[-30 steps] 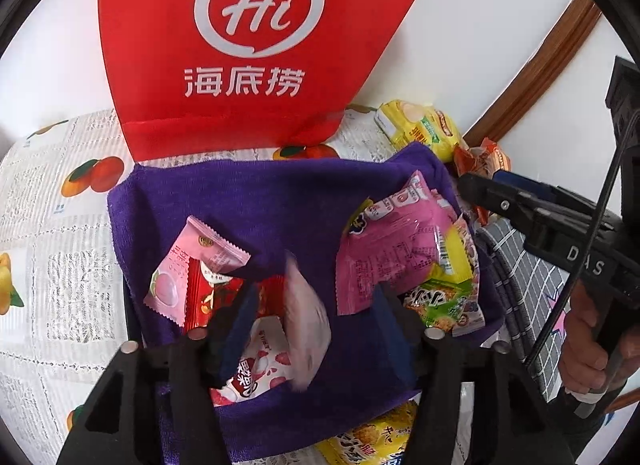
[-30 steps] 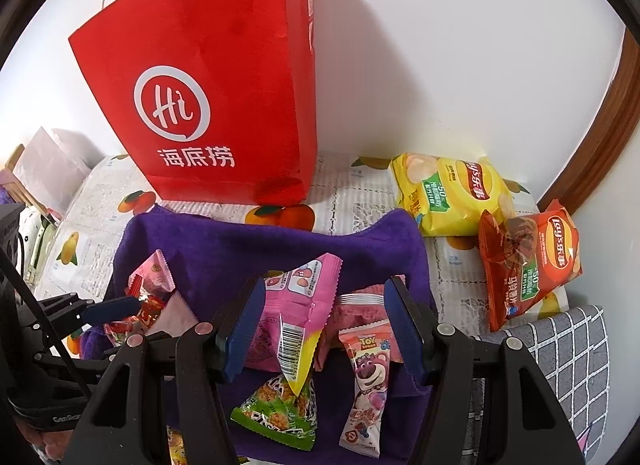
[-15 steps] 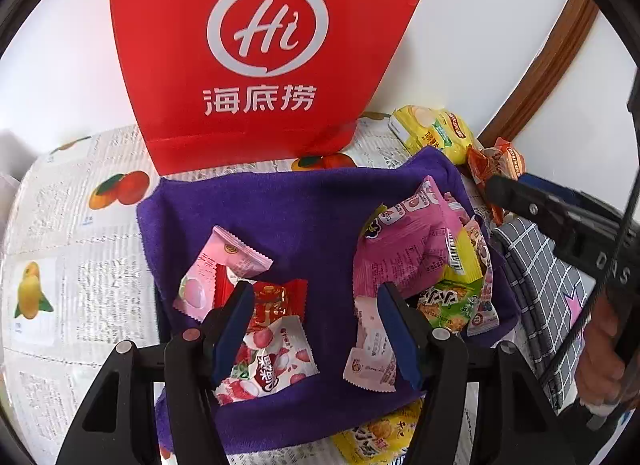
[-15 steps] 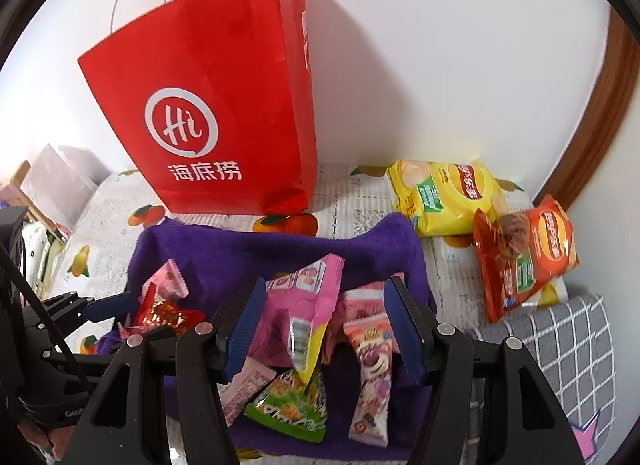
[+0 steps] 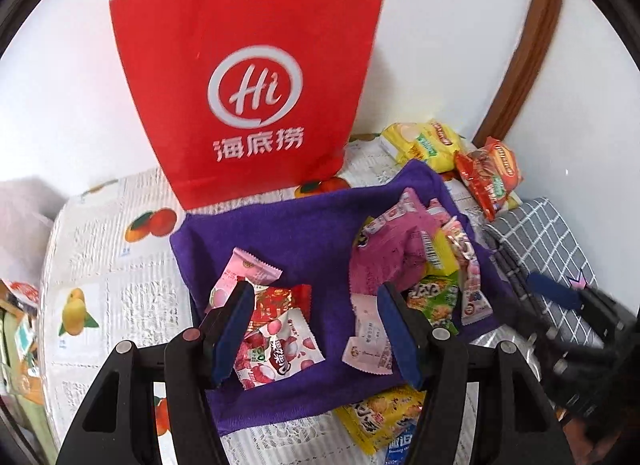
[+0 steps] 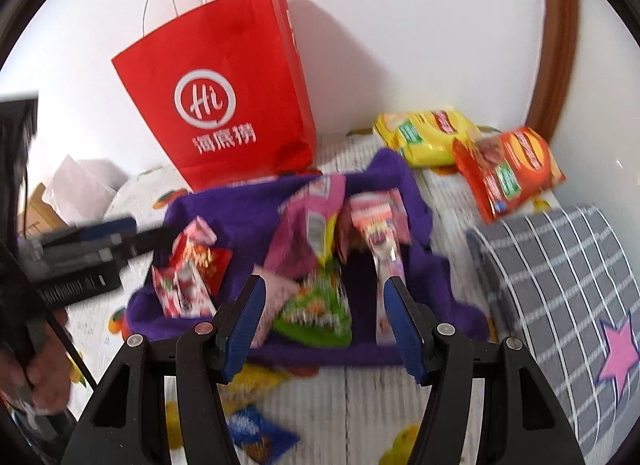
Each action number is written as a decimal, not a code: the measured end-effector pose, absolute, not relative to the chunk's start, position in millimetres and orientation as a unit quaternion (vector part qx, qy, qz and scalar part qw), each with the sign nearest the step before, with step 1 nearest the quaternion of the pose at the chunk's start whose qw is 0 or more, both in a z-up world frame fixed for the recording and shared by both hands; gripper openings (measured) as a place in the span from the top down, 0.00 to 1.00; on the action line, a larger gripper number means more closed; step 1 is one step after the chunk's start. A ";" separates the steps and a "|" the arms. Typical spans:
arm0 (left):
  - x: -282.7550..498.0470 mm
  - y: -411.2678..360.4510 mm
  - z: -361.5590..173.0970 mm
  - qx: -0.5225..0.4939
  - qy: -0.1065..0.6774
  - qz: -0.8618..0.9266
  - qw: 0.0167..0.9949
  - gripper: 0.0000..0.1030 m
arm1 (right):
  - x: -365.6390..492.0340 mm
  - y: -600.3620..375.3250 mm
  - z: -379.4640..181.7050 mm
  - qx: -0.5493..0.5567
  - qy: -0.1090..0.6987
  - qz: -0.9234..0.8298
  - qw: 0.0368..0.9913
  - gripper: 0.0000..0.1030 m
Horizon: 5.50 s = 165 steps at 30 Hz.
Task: Organize snacks
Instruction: 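Lift both open tools away from the towel, then reach right tool down and grasp the blue wrapped snack on the bed, then grasp the yellow chip bag with left tool while right tool lifts blue snack, then carry yellow chip bag with left tool and blue snack with right tool over towel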
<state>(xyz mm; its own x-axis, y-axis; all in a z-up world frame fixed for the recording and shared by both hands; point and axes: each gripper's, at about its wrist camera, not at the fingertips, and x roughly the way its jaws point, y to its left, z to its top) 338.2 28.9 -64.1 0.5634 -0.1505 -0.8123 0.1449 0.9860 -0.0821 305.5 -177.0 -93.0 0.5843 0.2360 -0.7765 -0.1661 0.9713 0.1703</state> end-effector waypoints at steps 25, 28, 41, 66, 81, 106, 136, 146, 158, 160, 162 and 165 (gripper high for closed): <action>240.3 115.4 -81.7 -0.059 0.480 -0.029 0.875 0.39 | 205.8 -149.4 -128.8 0.056 0.454 0.119 0.881 0.41; 233.7 126.9 -85.2 -0.072 0.483 -0.021 0.872 0.39 | 198.6 -153.9 -130.6 0.064 0.451 0.117 0.882 0.41; 204.1 117.2 -99.1 -0.059 0.491 -0.045 0.868 0.39 | 208.0 -125.7 -165.9 0.019 0.452 0.135 0.882 0.41; 197.0 123.2 -146.1 -0.083 0.531 -0.056 0.841 0.39 | 183.3 -90.9 -197.0 -0.081 0.449 0.172 0.873 0.36; 201.0 112.6 -160.9 -0.093 0.547 -0.057 0.830 0.39 | 182.0 -123.5 -191.4 -0.044 0.437 0.152 0.885 0.63; 239.0 14.4 -168.0 -0.066 0.529 -0.104 0.840 0.39 | 172.1 -232.8 -191.4 0.024 0.416 0.065 0.907 0.73; 230.1 -5.7 -154.4 -0.075 0.487 -0.115 0.863 0.60 | 182.9 -238.9 -199.9 0.049 0.433 0.077 0.897 0.71; 194.8 10.4 -118.6 -0.072 0.463 -0.107 0.877 0.60 | 180.1 -236.3 -199.4 0.040 0.431 0.075 0.899 0.71; 163.0 20.4 -92.2 -0.072 0.446 -0.115 0.885 0.60 | 163.7 -226.2 -165.5 0.066 0.414 0.092 0.903 0.74; 159.6 22.0 -86.4 -0.068 0.441 -0.114 0.888 0.60 | 160.7 -222.8 -152.6 0.069 0.404 0.096 0.907 0.74; 155.8 24.8 -81.7 -0.070 0.438 -0.113 0.889 0.60 | 158.1 -218.4 -141.8 0.071 0.399 0.102 0.908 0.74; 151.6 29.9 -77.8 -0.074 0.435 -0.113 0.890 0.60 | 155.1 -210.3 -131.4 0.066 0.397 0.109 0.909 0.74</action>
<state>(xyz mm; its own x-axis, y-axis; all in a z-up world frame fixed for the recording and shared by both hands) 151.6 29.9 -77.8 0.5959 -0.2650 -0.7581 0.1366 0.9637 -0.2295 155.1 -210.3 -131.4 0.6611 0.2499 -0.7074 -0.1454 0.9677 0.2059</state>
